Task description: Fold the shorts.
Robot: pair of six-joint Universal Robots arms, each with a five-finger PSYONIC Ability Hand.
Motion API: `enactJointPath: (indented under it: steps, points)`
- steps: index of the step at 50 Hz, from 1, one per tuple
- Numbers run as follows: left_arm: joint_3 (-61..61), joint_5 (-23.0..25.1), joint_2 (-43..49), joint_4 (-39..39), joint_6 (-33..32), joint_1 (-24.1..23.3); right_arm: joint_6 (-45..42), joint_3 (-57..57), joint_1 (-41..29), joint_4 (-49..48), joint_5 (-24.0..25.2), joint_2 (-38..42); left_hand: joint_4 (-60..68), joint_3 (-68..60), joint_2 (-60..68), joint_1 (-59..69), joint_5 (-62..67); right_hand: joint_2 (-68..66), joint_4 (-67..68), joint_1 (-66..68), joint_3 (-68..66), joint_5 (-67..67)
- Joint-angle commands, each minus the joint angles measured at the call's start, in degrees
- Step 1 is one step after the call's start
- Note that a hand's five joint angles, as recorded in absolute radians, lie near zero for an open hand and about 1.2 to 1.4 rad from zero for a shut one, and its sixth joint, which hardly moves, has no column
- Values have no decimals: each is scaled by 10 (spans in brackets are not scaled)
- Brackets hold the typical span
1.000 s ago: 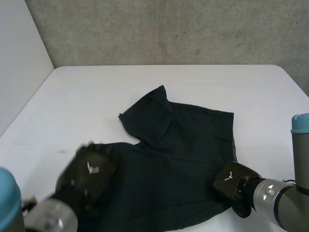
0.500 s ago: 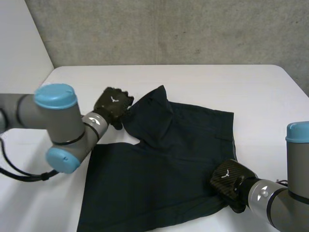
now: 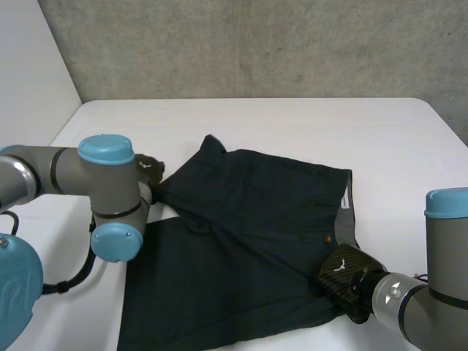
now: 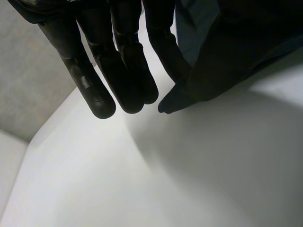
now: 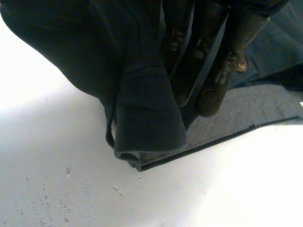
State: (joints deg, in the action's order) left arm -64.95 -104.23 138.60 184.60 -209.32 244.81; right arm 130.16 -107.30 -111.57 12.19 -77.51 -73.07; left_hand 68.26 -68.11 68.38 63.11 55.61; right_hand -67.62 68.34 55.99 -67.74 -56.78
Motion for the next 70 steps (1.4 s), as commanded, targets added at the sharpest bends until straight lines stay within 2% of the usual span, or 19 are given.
enactJointPath:
  steps: [1,4,6,10,11,14,20,25,31,35,40,45,51,55,56,58,62,64,70]
  points:
    - [-38,-28,-29,-6,3,-18,1,-1,-1,-1,0,-1,117,-119,116,169,144,-124,117,240,-123,-132]
    - [-42,-30,-36,-6,5,-27,4,-1,-1,-2,0,-1,117,-119,116,169,144,-124,117,240,-123,-132]
    - [-43,-31,-41,-6,5,-29,4,-2,0,-2,0,-1,64,-66,63,116,91,-124,117,240,-123,-132]
    - [-44,-32,-52,-6,5,-29,4,-4,1,-3,0,-1,-190,188,-191,-138,-163,-124,117,240,-123,-132]
    - [-45,-28,-57,-6,7,-29,4,-5,1,-3,1,-1,-298,297,-300,-247,-272,-124,117,240,-123,-132]
    - [-50,-20,-72,-6,15,-29,4,-5,1,-3,1,-1,-415,414,-416,-364,-389,-124,117,240,-123,-132]
    - [-76,-5,-108,-7,21,-29,17,-2,2,-26,1,-3,-475,473,-476,-423,-448,-124,117,240,-123,-132]
    - [-167,38,-212,-6,36,-22,60,9,2,-35,2,-15,-464,463,-466,-413,-438,-124,117,240,-123,-132]
    - [-320,127,-381,-13,100,-28,119,21,12,-42,3,-24,-459,458,-461,-408,-433,-124,117,240,-123,-132]
    - [-396,134,-469,-74,125,-32,160,27,27,-52,3,-25,-446,444,-447,-394,-419,-124,117,240,-123,-132]
    - [-476,140,-512,-147,139,-43,172,30,31,-54,1,-23,-444,443,-445,-393,-418,-124,117,240,-123,-132]
    - [-533,135,-504,-140,143,-72,177,31,37,-61,1,-23,-431,429,-432,-379,-404,-124,117,240,-123,-132]
    - [-541,133,-457,-108,136,-73,177,30,38,-62,2,-23,-422,421,-424,-371,-396,-124,117,240,-123,-132]
    - [-518,127,-406,-89,132,-72,177,32,36,-62,2,-24,-147,146,-149,-96,-121,-124,117,240,-123,-132]
    - [-496,115,-391,-66,128,-71,177,32,36,-62,2,-24,-3,2,-4,48,23,-124,117,240,-123,-132]
    - [-469,99,-378,-37,121,-71,177,39,36,-62,2,-24,105,-107,104,157,132,-124,117,240,-123,-132]
    - [-390,69,-346,36,81,-73,173,66,34,-64,1,-24,117,-119,116,169,144,-124,117,240,-123,-132]
    - [-324,64,-307,73,34,-74,172,93,32,-76,0,-18,117,-119,116,169,144,-124,117,240,-123,-132]
    - [-127,50,-173,110,-61,-80,168,174,31,-139,-26,35,117,-119,116,169,144,-124,117,240,-123,-132]
